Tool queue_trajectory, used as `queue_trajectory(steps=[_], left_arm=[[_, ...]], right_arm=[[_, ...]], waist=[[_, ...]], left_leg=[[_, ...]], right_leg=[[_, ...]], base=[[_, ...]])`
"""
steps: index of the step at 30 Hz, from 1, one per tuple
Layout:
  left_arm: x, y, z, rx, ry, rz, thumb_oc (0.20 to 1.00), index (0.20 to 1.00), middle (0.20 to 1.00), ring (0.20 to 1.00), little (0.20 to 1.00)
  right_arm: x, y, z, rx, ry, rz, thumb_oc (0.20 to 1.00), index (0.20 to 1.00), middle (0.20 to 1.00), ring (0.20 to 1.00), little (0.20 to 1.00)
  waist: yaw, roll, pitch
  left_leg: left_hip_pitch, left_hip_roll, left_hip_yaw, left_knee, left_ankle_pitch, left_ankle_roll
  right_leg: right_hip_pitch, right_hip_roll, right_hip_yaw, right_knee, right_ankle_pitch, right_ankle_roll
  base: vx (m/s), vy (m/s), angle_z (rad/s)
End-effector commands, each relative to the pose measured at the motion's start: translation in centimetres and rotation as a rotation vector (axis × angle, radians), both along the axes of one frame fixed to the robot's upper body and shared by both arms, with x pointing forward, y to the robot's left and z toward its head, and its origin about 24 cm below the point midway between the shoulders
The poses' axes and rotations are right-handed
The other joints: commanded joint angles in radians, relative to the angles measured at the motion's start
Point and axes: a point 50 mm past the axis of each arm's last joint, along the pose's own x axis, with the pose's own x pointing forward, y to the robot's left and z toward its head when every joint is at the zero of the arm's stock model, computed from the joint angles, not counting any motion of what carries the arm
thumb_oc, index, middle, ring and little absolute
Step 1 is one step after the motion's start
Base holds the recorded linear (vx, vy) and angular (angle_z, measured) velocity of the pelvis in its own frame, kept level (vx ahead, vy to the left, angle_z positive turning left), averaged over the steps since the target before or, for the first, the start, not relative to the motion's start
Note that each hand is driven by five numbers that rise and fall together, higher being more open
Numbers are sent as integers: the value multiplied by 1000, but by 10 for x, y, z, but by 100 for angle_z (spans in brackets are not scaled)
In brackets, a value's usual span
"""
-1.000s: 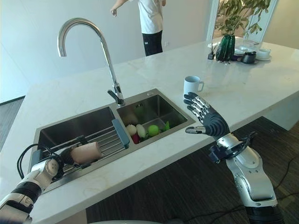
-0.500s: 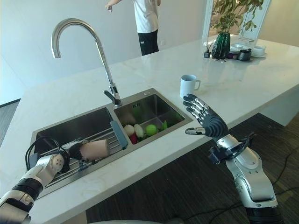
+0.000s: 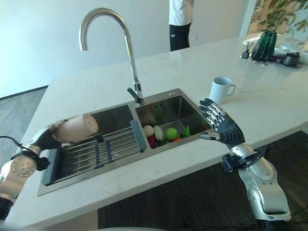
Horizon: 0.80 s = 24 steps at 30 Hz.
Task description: Place the dishes in the dishwasher.
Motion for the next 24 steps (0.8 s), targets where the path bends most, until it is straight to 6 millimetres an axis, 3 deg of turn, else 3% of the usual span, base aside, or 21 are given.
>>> queue_trajectory(steps=[1,5,7,11,12,15,16,17,20,23,24], left_arm=[[8,10,73,-129,-408,33,200,200,200,200,200],[-4,6,79,-356,-494,-10,200,200,200,200,200],[-13,-20,80,-512,-500,-139,200,200,200,200,200],[-35,-55,71,-797,-520,-337,200,200,200,200,200],[-36,-66,71,-908,-526,-423,200,200,200,200,200],[-36,-77,73,-1053,-581,-514,200,200,200,200,200],[-35,-81,76,-1089,-601,-538,200,200,200,200,200],[-33,-86,78,-1132,-617,-572,200,200,200,200,200],[-29,-97,81,-1172,-635,-635,200,200,200,200,200],[-26,-103,86,-1182,-629,-673,200,200,200,200,200],[-25,-103,87,-1186,-622,-683,200,200,200,200,200]], right_arm=[[-1,10,39,9,-219,19,1000,1000,1000,1000,1000],[0,13,41,14,-232,12,1000,1000,1000,1000,1000],[-2,14,44,14,-250,0,1000,1000,1000,1000,1000],[-9,12,41,0,-271,-53,1000,1000,1000,1000,1000],[-11,9,42,-11,-291,-88,1000,1000,1000,1000,1000],[-10,0,51,-15,-345,-121,1000,1000,1000,1000,1000],[-11,-2,54,-11,-367,-120,1000,1000,1000,1000,1000],[-12,-3,56,-11,-386,-125,1000,1000,1000,1000,1000],[-11,-2,56,-26,-405,-146,1000,1000,1000,1000,1000],[-10,-5,61,-8,-419,-174,1000,1000,1000,1000,1000],[-10,-7,61,16,-423,-187,1000,1000,1000,1000,1000]], waist=[[3,-23,12],[33,-26,19],[64,-27,38],[109,-33,76],[110,-41,87],[96,-66,96],[85,-79,96],[75,-92,98],[55,-94,90],[34,-73,72],[33,-74,71]], left_leg=[[35,45,-18,7,-44,-10],[26,63,-41,7,-18,-30],[7,71,-75,19,21,-45],[-46,94,-130,18,93,-63],[-74,102,-100,17,113,-67],[-67,72,-30,118,62,-43],[-63,61,-16,244,31,-34],[-55,55,-14,364,11,-28],[24,27,-41,420,-34,-17],[153,15,0,158,-110,-2],[189,-16,9,50,-165,11]], right_leg=[[56,-2,-46,8,-68,27],[60,15,-66,8,-78,4],[64,38,-75,8,-89,-20],[76,70,-92,8,-107,-49],[75,71,-121,8,-109,-49],[53,55,-166,8,-97,-56],[41,50,-176,8,-88,-67],[27,48,-190,8,-68,-80],[-12,53,-224,13,-25,-85],[-69,31,-249,25,25,-40],[-93,-3,-265,27,65,2]], base=[[-7,-218,28],[-22,-204,28],[-40,-282,18],[-91,-215,38],[-293,-171,89],[-368,-41,115],[-450,38,77],[-439,88,21],[-385,255,29],[-373,549,97],[-320,531,123]])
